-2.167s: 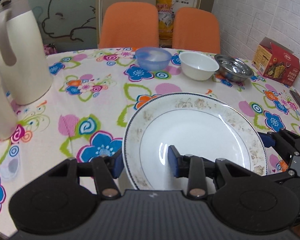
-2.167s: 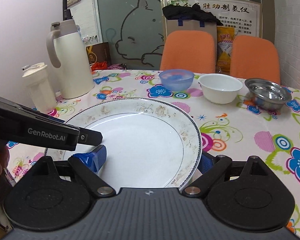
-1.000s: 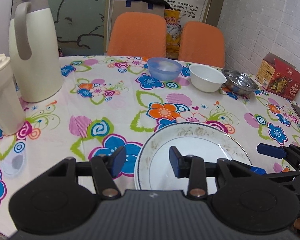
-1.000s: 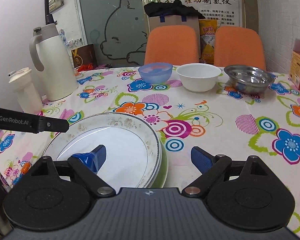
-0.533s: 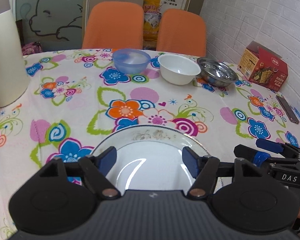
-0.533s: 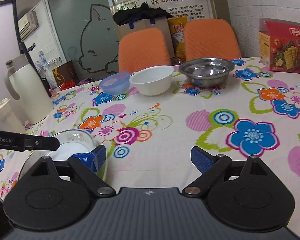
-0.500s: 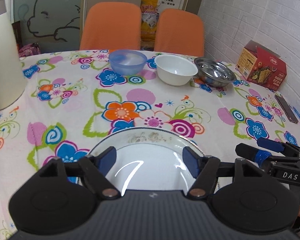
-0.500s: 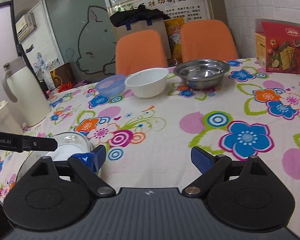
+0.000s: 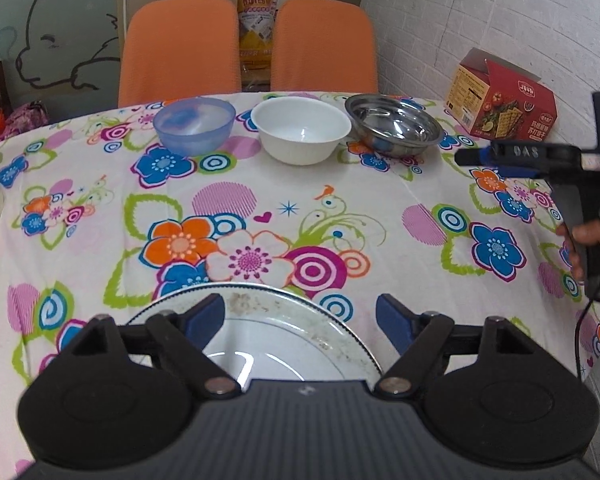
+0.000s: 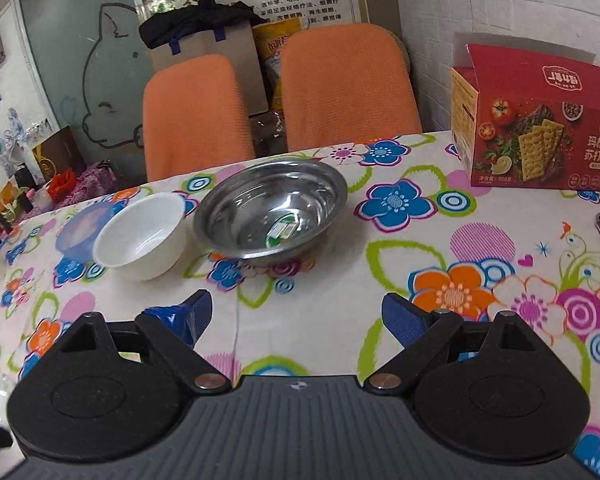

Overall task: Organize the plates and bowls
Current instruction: 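Open the left tool while the right tool moves to the steel bowl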

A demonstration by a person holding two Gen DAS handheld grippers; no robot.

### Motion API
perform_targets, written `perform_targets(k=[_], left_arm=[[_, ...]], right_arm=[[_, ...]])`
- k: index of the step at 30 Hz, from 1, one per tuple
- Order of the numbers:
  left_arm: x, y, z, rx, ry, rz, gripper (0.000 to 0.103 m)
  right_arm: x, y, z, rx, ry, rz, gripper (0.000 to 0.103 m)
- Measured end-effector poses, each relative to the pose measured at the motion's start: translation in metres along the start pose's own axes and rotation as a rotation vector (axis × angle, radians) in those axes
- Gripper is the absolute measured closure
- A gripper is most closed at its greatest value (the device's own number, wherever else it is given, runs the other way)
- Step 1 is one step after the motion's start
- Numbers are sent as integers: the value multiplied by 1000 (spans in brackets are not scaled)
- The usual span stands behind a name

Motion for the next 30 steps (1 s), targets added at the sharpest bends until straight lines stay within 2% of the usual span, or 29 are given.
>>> perform_targets(k=[5, 8, 11, 20, 23, 30], left_arm=[[-13, 5, -4, 5, 1, 16, 24], [-25, 7, -7, 0, 10, 35, 24], [-35, 8, -10, -5, 19, 52, 24], [-33, 12, -7, 9, -1, 58, 24], [-26, 15, 1, 30, -15, 55, 24], [-10, 16, 17, 61, -36, 31, 24]], right_arm=[[9, 38, -54, -70, -50, -7, 24], [16, 42, -86, -143, -103, 4, 24], [20, 41, -103, -187, -118, 3, 24], [5, 39, -110, -259, -156, 120, 24], [5, 35, -106, -278, -159, 118, 24], [2, 11, -85, -325, -124, 148, 24]])
Point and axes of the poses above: each gripper's, at about its wrist camera, not at the fingertips, and z roughly against the way its jaws point, x to its right, y to its top, the point moved 9 cm from there along -z, roughly the way its jaws point, and after that the axes turned 3 degrees about -x, right-handed, at the moved point
